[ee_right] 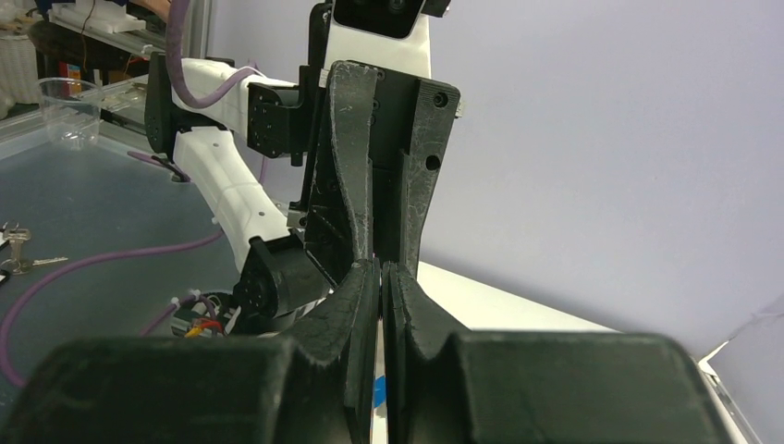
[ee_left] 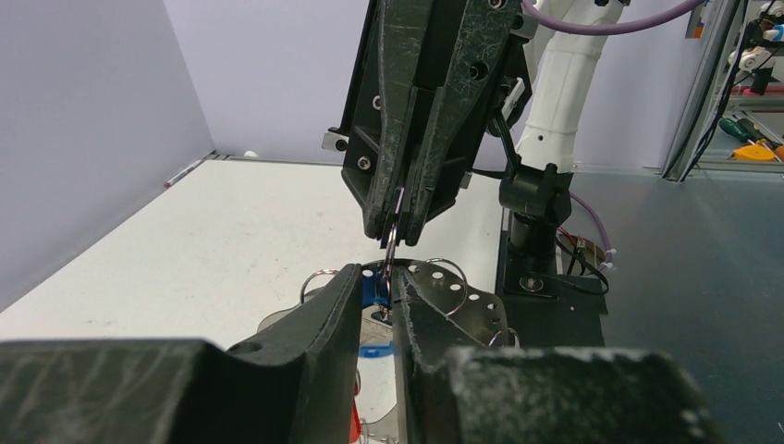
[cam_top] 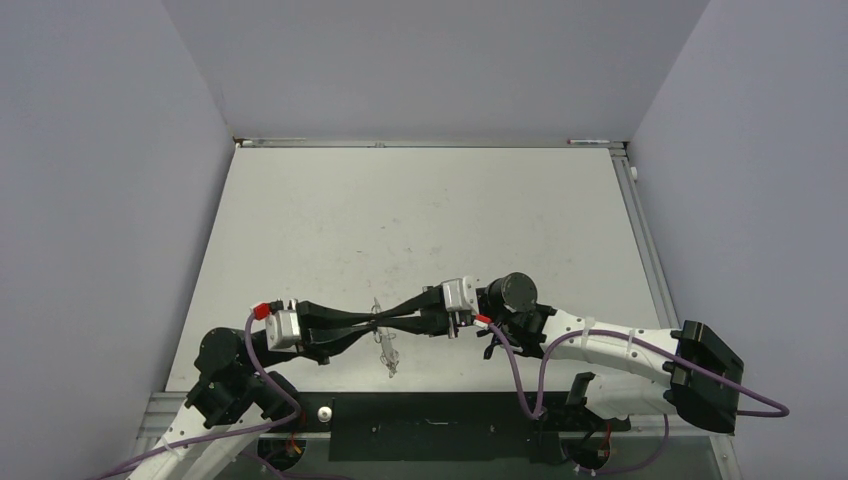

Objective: Put the keys on the keyring

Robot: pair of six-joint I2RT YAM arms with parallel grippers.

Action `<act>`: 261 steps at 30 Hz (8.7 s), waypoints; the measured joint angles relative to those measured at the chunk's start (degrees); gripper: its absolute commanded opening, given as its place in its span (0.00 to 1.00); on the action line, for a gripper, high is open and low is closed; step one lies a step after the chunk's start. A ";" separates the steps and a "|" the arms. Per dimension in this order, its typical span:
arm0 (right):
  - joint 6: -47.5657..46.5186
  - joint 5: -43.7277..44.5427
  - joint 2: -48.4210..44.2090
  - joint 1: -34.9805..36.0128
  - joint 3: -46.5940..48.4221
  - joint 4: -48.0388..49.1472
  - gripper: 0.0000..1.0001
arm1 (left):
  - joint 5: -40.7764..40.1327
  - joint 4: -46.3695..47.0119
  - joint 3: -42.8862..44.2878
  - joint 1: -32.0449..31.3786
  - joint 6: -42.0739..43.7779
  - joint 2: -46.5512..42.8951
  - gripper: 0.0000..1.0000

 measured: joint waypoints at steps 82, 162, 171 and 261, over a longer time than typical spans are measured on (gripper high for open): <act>-33.73 9.94 7.63 0.04 32.44 -76.30 0.14 | -6.73 -12.20 2.67 0.33 2.73 10.91 0.00; -1.46 -4.87 -2.58 -8.37 3.52 -21.18 0.05 | -2.49 2.56 -2.93 0.59 3.48 4.11 0.10; -0.98 -5.40 -2.58 -8.33 3.54 -20.98 0.05 | -1.68 2.60 -2.93 0.59 3.34 4.17 0.00; 2.34 -5.49 3.08 -5.64 6.62 -15.41 0.75 | -3.32 -1.18 -2.32 1.84 3.61 3.06 0.00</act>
